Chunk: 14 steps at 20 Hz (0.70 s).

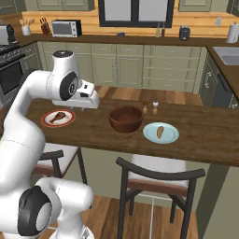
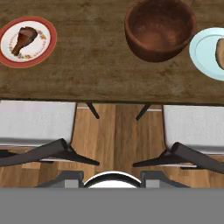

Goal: Pick the chicken drumstick and sweet potato from their plates and place them in the bowl. Then put the bowl in the fridge.

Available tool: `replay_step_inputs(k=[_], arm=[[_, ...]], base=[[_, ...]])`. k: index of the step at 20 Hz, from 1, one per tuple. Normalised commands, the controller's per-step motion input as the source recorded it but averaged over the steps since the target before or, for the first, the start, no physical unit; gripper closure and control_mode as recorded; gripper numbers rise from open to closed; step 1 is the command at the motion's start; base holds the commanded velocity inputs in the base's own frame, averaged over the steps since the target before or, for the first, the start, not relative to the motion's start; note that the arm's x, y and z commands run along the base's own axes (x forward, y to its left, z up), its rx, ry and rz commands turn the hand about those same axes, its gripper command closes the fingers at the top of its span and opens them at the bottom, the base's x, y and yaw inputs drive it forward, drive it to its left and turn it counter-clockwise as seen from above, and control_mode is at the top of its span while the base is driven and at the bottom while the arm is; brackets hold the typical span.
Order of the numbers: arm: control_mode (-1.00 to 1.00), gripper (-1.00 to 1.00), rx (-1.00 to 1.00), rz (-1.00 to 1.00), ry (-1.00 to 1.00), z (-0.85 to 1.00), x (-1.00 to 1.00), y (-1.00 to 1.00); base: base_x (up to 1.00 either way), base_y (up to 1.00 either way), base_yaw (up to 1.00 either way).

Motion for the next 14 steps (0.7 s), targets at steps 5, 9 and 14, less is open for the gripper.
replay_step_inputs(k=[5,9,14], arm=[[-1.0,-1.0,0.06,0.0,0.0,-0.12,-0.03,-0.52],[-1.0,-1.0,0.11,0.01,0.0,-0.02,0.06,-1.0],[-1.0,-1.0,0.02,0.0,0.0,-0.01,0.46,-1.0]], base=[[0.0,0.0,0.0],[0.0,0.0,0.0],[0.0,0.0,0.0]])
